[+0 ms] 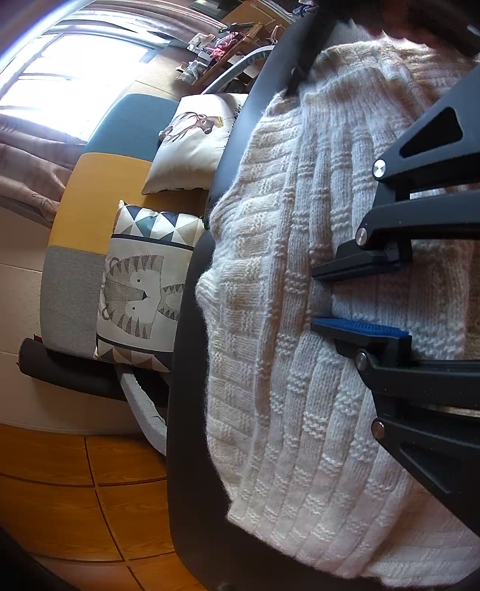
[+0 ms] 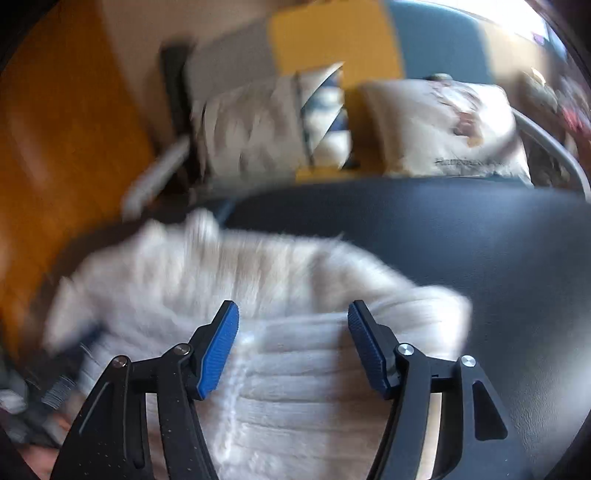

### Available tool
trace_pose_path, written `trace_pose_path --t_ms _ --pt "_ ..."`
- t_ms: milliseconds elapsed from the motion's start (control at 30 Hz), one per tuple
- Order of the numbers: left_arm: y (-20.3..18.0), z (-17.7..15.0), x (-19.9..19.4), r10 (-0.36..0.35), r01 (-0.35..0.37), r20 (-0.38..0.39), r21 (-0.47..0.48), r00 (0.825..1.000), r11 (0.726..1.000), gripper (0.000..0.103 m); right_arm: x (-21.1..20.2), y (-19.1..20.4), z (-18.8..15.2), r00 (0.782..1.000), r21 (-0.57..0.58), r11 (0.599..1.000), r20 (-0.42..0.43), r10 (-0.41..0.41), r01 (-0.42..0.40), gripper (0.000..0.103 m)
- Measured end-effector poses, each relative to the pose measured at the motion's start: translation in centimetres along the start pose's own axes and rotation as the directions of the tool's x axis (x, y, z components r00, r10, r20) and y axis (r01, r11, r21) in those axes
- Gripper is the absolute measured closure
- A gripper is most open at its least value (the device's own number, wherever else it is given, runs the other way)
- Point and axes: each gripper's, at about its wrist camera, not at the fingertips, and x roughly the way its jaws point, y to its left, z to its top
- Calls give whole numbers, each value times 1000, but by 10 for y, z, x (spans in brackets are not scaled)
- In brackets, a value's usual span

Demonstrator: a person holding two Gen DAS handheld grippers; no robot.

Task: Fold clothes

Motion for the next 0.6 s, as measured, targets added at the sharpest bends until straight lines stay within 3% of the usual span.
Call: trace_pose_path --t_ms 100,200,233,400,500,600 --pt "0 0 0 -4 4 2 -5 1000 1000 82 -12 -24 9 1000 83 996 -3 18 -18 39" --pt "0 -1 0 -7 7 3 -9 1000 1000 82 -9 -29 13 998 77 997 -60 30 -25 73" --pt "0 -1 0 -8 8 4 -10 1000 1000 82 -5 -24 11 996 52 998 -78 36 -32 77" --pt "2 -1 0 -26 26 5 -26 1000 999 83 29 -1 3 985 2 997 -155 80 -81 80" --pt "3 -1 0 -34 34 6 -32 999 999 83 52 -3 2 983 -25 1000 -185 7 -12 80" --pt "4 -1 1 -37 38 8 -35 999 999 83 61 -20 4 983 -15 997 -165 -75 74 94"
